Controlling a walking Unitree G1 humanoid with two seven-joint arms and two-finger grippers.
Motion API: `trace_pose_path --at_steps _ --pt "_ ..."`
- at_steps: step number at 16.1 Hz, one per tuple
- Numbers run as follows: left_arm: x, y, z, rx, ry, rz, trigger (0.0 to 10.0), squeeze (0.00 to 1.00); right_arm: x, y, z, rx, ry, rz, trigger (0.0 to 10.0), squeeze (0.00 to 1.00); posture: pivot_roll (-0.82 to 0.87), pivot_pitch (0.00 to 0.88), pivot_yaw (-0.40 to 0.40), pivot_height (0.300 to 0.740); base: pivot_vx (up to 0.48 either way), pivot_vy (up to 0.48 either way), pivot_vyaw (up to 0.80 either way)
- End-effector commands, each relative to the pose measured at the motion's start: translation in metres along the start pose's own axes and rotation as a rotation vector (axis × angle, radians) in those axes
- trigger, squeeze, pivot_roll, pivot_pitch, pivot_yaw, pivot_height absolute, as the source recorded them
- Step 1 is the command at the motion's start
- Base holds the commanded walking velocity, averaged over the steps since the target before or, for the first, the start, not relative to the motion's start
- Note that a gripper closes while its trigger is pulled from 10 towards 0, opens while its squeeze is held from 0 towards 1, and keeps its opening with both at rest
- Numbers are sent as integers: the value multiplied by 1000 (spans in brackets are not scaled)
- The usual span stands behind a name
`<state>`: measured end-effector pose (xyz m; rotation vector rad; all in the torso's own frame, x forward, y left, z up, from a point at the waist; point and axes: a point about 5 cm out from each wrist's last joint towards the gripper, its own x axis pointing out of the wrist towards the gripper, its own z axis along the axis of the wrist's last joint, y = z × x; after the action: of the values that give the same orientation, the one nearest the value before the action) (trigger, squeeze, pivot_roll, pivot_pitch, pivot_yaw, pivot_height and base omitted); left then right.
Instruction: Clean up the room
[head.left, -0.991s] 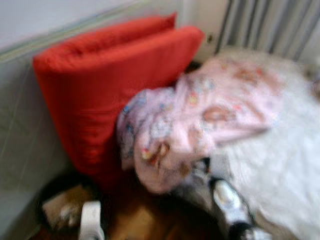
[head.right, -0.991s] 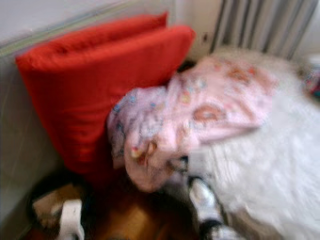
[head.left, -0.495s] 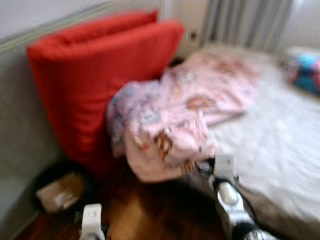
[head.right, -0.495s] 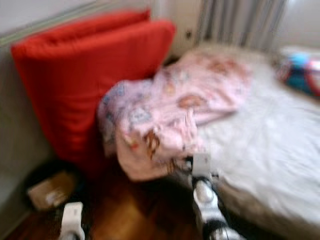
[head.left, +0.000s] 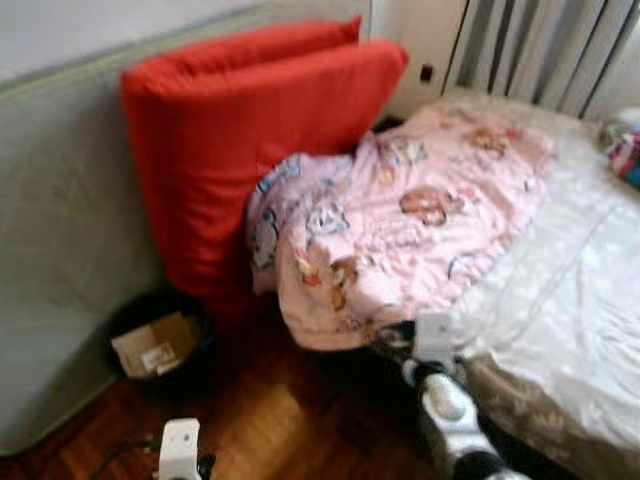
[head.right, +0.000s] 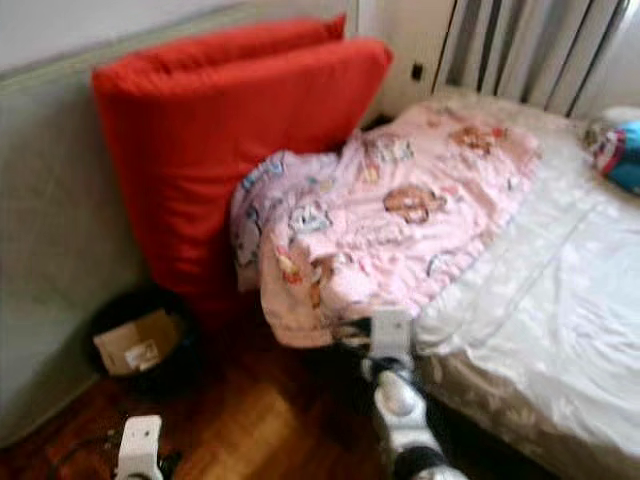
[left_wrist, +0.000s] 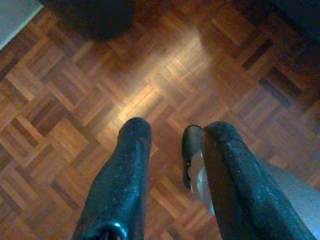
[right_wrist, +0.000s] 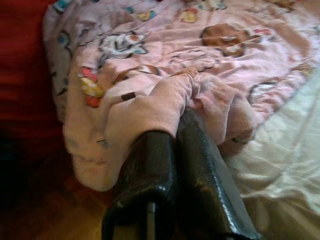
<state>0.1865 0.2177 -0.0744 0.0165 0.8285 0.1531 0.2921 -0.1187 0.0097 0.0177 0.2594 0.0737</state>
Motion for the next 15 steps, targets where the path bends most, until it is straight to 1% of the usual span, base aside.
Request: trace_pose_path --at_steps 1,3,6,8,9,10,12,14,15 --pt "1 0 4 9 -6 -7 10000 0 0 -1 2 -27 -19 16 10000 0 4 68 -22 740 0 0 0" --pt "1 0 4 10 -7 -8 10000 0 0 -3 2 -41 -22 0 10000 0 5 69 -23 740 0 0 0" --pt "1 0 4 15 -6 -11 10000 0 -4 -21 -3 -66 2 -129 10000 0 6 67 -25 740 0 0 0" --pt "1 0 3 19 -4 -12 10000 0 -7 -25 -8 -71 21 -147 10000 0 4 68 -25 740 0 0 0" --pt "1 0 3 20 -2 -13 10000 0 -9 -22 -11 -91 31 -129 10000 0 3 68 -25 740 0 0 0" --pt "1 0 3 21 -2 -13 10000 0 -9 -20 -10 -101 12 -116 10000 0 4 68 -25 740 0 0 0" --pt "1 0 3 23 -2 -14 10000 0 -7 -17 4 -133 -94 -115 10000 0 5 66 -25 740 0 0 0" --pt "1 0 3 24 -3 -15 10000 0 -5 -17 22 -196 -217 -139 10000 0 5 65 -26 740 0 0 0" --pt "1 0 3 24 -3 -15 10000 0 -5 -16 26 -213 -246 -138 10000 0 6 65 -27 740 0 0 0"
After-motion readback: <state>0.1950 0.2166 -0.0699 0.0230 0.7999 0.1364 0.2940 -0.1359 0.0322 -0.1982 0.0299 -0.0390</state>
